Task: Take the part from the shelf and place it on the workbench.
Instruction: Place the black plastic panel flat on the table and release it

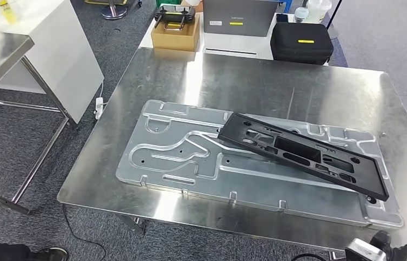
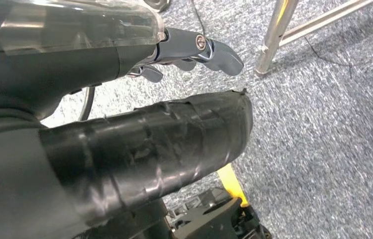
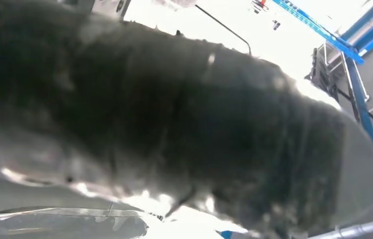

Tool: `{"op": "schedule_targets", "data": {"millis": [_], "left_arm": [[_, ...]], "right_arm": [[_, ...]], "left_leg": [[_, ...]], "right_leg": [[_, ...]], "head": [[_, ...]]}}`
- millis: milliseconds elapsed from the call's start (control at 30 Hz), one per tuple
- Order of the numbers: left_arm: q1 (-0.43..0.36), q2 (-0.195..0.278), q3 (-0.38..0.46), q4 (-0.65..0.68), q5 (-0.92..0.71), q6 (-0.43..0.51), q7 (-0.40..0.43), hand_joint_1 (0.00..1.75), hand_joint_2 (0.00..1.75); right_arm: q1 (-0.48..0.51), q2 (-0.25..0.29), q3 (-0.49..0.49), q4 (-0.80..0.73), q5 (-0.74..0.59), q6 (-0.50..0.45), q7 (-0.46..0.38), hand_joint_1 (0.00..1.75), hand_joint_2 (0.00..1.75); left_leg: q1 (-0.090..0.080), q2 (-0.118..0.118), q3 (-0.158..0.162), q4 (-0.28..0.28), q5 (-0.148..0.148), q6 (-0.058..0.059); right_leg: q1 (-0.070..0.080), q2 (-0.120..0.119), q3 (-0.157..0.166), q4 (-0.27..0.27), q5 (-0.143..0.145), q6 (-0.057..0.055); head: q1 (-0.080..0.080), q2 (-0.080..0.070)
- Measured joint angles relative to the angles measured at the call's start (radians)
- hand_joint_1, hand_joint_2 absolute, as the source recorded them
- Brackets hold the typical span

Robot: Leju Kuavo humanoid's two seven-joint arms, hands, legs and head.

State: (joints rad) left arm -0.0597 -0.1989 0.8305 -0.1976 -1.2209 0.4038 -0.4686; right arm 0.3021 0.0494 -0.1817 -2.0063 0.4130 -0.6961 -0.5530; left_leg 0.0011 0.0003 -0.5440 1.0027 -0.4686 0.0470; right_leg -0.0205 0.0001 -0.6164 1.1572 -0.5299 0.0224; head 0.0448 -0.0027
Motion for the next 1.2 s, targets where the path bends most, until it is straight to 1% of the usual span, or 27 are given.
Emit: {"op": "schedule_targets", "data": {"millis": [33, 67, 133, 200, 233, 267, 333, 367, 400, 433, 467, 533, 567, 600, 667, 700, 733, 767, 800, 867, 900, 933, 967, 1000, 1067, 1100, 1200], "left_arm": [[-0.001, -0.001, 0.000, 0.000, 0.000, 0.002, 0.001, 0.00, 0.00], [-0.001, -0.001, 0.001, 0.000, 0.000, 0.003, 0.002, 0.00, 0.00], [-0.002, -0.002, 0.001, 0.000, -0.001, 0.006, 0.005, 0.00, 0.00], [-0.001, -0.002, 0.003, 0.000, -0.004, 0.011, 0.007, 0.00, 0.00], [-0.001, -0.002, 0.003, 0.000, -0.005, 0.014, 0.008, 0.00, 0.00], [-0.001, -0.002, 0.004, 0.000, -0.005, 0.016, 0.008, 0.00, 0.00], [-0.001, -0.002, 0.007, 0.000, -0.006, 0.019, 0.009, 0.00, 0.00], [0.000, -0.002, 0.008, 0.000, -0.006, 0.019, 0.009, 0.00, 0.00], [0.001, -0.002, 0.009, 0.000, -0.006, 0.019, 0.009, 0.00, 0.00], [0.001, -0.002, 0.010, 0.000, -0.006, 0.019, 0.009, 0.00, 0.00], [0.001, -0.002, 0.011, 0.000, -0.005, 0.020, 0.009, 0.00, 0.00], [0.000, -0.002, 0.012, 0.000, -0.005, 0.021, 0.008, 0.00, 0.00], [-0.002, -0.002, 0.013, 0.000, -0.005, 0.021, 0.007, 0.00, 0.00], [-0.003, -0.002, 0.014, 0.000, -0.005, 0.022, 0.007, 0.00, 0.00], [-0.002, -0.002, 0.016, 0.000, -0.006, 0.023, 0.007, 0.00, 0.00], [-0.001, -0.002, 0.016, 0.000, -0.007, 0.024, 0.007, 0.00, 0.00], [-0.001, -0.002, 0.017, 0.000, -0.007, 0.025, 0.007, 0.00, 0.00], [-0.001, -0.003, 0.017, 0.000, -0.008, 0.026, 0.007, 0.00, 0.00], [-0.002, -0.003, 0.017, 0.000, -0.009, 0.027, 0.007, 0.00, 0.00], [-0.003, -0.003, 0.017, 0.000, -0.009, 0.028, 0.007, 0.00, 0.00], [-0.002, -0.003, 0.018, 0.000, -0.009, 0.029, 0.007, 0.00, 0.00], [-0.002, -0.003, 0.018, 0.000, -0.008, 0.030, 0.007, 0.00, 0.00], [-0.002, -0.003, 0.018, 0.000, -0.008, 0.031, 0.007, 0.00, 0.00], [-0.002, -0.004, 0.018, 0.000, -0.008, 0.032, 0.007, 0.00, 0.00], [-0.002, -0.004, 0.018, 0.000, -0.007, 0.032, 0.007, 0.00, 0.00], [-0.003, -0.004, 0.018, 0.000, -0.007, 0.033, 0.006, 0.00, 0.00], [-0.003, -0.004, 0.019, 0.000, -0.007, 0.034, 0.007, 0.00, 0.00]], "right_arm": [[0.001, 0.004, 0.000, -0.003, -0.003, 0.000, -0.002, 0.00, 0.00], [0.002, 0.007, 0.000, -0.005, -0.006, 0.000, -0.003, 0.00, 0.00], [0.006, 0.014, 0.000, -0.007, -0.009, 0.000, -0.006, 0.00, 0.00], [0.009, 0.021, 0.001, -0.008, -0.015, 0.000, -0.011, 0.00, 0.00], [0.009, 0.024, 0.002, -0.008, -0.020, 0.000, -0.013, 0.00, 0.00], [0.009, 0.027, 0.003, -0.008, -0.025, 0.001, -0.016, 0.00, 0.00], [0.010, 0.032, 0.007, -0.008, -0.036, 0.001, -0.021, 0.00, 0.00], [0.011, 0.034, 0.008, -0.008, -0.042, 0.001, -0.023, 0.00, 0.00], [0.012, 0.036, 0.009, -0.008, -0.047, 0.002, -0.025, 0.00, 0.00], [0.013, 0.038, 0.010, -0.008, -0.053, 0.002, -0.026, 0.00, 0.00], [0.014, 0.040, 0.011, -0.008, -0.058, 0.002, -0.029, 0.00, 0.00], [0.014, 0.042, 0.013, -0.008, -0.065, 0.002, -0.034, 0.00, 0.00], [0.014, 0.043, 0.014, -0.008, -0.068, 0.002, -0.038, 0.00, 0.00], [0.014, 0.043, 0.015, -0.008, -0.070, 0.002, -0.043, 0.00, 0.00], [0.014, 0.045, 0.016, -0.008, -0.071, 0.002, -0.051, 0.00, 0.00], [0.015, 0.046, 0.016, -0.007, -0.071, 0.002, -0.054, 0.00, 0.00], [0.015, 0.046, 0.016, -0.007, -0.071, 0.002, -0.056, 0.00, 0.00], [0.016, 0.047, 0.016, -0.007, -0.071, 0.002, -0.057, 0.00, 0.00], [0.017, 0.048, 0.016, -0.007, -0.071, 0.002, -0.058, 0.00, 0.00], [0.018, 0.049, 0.017, -0.004, -0.071, 0.002, -0.058, 0.00, 0.00], [0.019, 0.050, 0.017, -0.001, -0.071, 0.002, -0.058, 0.00, 0.00], [0.020, 0.050, 0.017, 0.002, -0.071, 0.002, -0.058, 0.00, 0.00], [0.021, 0.051, 0.017, 0.005, -0.071, 0.002, -0.058, 0.00, 0.00], [0.021, 0.052, 0.017, 0.007, -0.070, 0.002, -0.059, 0.00, 0.00], [0.020, 0.053, 0.017, 0.011, -0.068, 0.002, -0.061, 0.00, 0.00], [0.021, 0.055, 0.018, 0.013, -0.067, 0.002, -0.063, 0.00, 0.00], [0.023, 0.062, 0.021, 0.018, -0.059, 0.002, -0.066, 0.00, 0.00]], "left_leg": [[-0.002, -0.001, -0.002, 0.007, -0.003, -0.004], [-0.004, -0.001, -0.005, 0.012, -0.006, -0.008], [-0.007, -0.003, -0.009, 0.017, -0.007, -0.017], [-0.005, -0.003, -0.012, 0.022, -0.012, -0.027], [-0.004, -0.003, -0.019, 0.038, -0.028, -0.033], [-0.002, -0.003, -0.033, 0.074, -0.057, -0.039], [0.002, -0.003, -0.079, 0.194, -0.132, -0.048], [0.004, -0.003, -0.100, 0.250, -0.157, -0.051], [0.005, -0.003, -0.108, 0.280, -0.165, -0.053], [0.005, -0.003, -0.097, 0.272, -0.153, -0.053], [0.005, -0.003, -0.067, 0.225, -0.125, -0.051], [0.003, -0.003, 0.013, 0.083, -0.069, -0.043], [0.000, -0.003, 0.039, 0.031, -0.054, -0.039], [-0.002, -0.003, 0.050, 0.003, -0.049, -0.034], [-0.005, -0.003, 0.046, -0.005, -0.043, -0.026], [-0.004, -0.002, 0.046, -0.009, -0.036, -0.020], [-0.002, 0.000, 0.045, -0.014, -0.028, -0.012], [0.000, 0.002, 0.042, -0.019, -0.019, -0.005], [0.000, 0.005, 0.037, -0.020, -0.013, 0.001], [-0.002, 0.006, 0.019, -0.015, -0.004, 0.007], [-0.003, 0.007, 0.010, -0.011, -0.001, 0.007], [-0.004, 0.007, 0.001, -0.007, 0.002, 0.006], [-0.004, 0.007, -0.006, -0.001, 0.003, 0.005], [-0.003, 0.007, -0.012, 0.006, 0.004, 0.004], [-0.005, 0.006, -0.023, 0.021, 0.004, -0.003], [-0.006, 0.005, -0.028, 0.026, 0.005, -0.008], [-0.006, 0.004, -0.036, 0.030, 0.014, -0.027]], "right_leg": [[0.002, 0.000, 0.029, -0.060, 0.022, -0.003], [0.004, 0.000, 0.048, -0.100, 0.033, -0.006], [0.008, 0.001, 0.052, -0.117, 0.036, -0.013], [0.005, 0.000, 0.050, -0.121, 0.043, -0.025], [0.003, -0.001, 0.048, -0.124, 0.047, -0.032], [0.001, -0.002, 0.046, -0.126, 0.051, -0.038], [0.001, -0.005, 0.037, -0.126, 0.056, -0.044], [0.002, -0.006, 0.032, -0.126, 0.059, -0.045], [0.002, -0.007, 0.028, -0.125, 0.062, -0.045], [0.002, -0.007, 0.024, -0.124, 0.064, -0.044], [0.002, -0.007, 0.022, -0.124, 0.067, -0.042], [0.004, -0.007, 0.021, -0.122, 0.071, -0.037], [0.005, -0.007, 0.021, -0.122, 0.074, -0.032], [0.005, -0.007, 0.020, -0.122, 0.078, -0.026], [0.004, -0.007, 0.019, -0.125, 0.086, -0.013], [0.003, -0.006, 0.018, -0.123, 0.085, -0.008], [0.002, -0.005, 0.013, -0.113, 0.074, -0.003], [0.002, -0.004, 0.002, -0.085, 0.048, 0.000], [0.001, -0.003, -0.017, -0.036, 0.010, 0.002], [0.000, -0.002, -0.063, 0.088, -0.066, 0.006], [0.000, -0.002, -0.074, 0.131, -0.083, 0.008], [-0.001, -0.002, -0.067, 0.137, -0.080, 0.009], [-0.002, -0.002, -0.040, 0.105, -0.061, 0.009], [-0.002, -0.002, 0.003, 0.041, -0.033, 0.008], [0.000, -0.001, 0.072, -0.079, -0.001, 0.001], [0.002, -0.001, 0.087, -0.110, 0.005, -0.004], [0.007, 0.000, 0.078, -0.117, 0.017, -0.022]], "head": [[0.000, 0.000], [0.000, 0.000], [0.000, 0.000], [-0.001, 0.000], [-0.001, 0.000], [-0.001, 0.000], [-0.002, 0.000], [-0.002, 0.000], [-0.002, 0.000], [-0.002, 0.000], [-0.002, 0.000], [-0.002, 0.000], [-0.002, 0.000], [-0.002, 0.000], [-0.002, 0.000], [-0.002, 0.000], [-0.001, 0.000], [0.000, 0.000], [0.000, 0.000], [0.000, 0.000], [0.000, 0.000], [0.000, 0.000], [0.000, 0.000], [0.000, 0.000], [0.000, 0.000], [0.000, 0.000], [0.000, 0.000]]}}
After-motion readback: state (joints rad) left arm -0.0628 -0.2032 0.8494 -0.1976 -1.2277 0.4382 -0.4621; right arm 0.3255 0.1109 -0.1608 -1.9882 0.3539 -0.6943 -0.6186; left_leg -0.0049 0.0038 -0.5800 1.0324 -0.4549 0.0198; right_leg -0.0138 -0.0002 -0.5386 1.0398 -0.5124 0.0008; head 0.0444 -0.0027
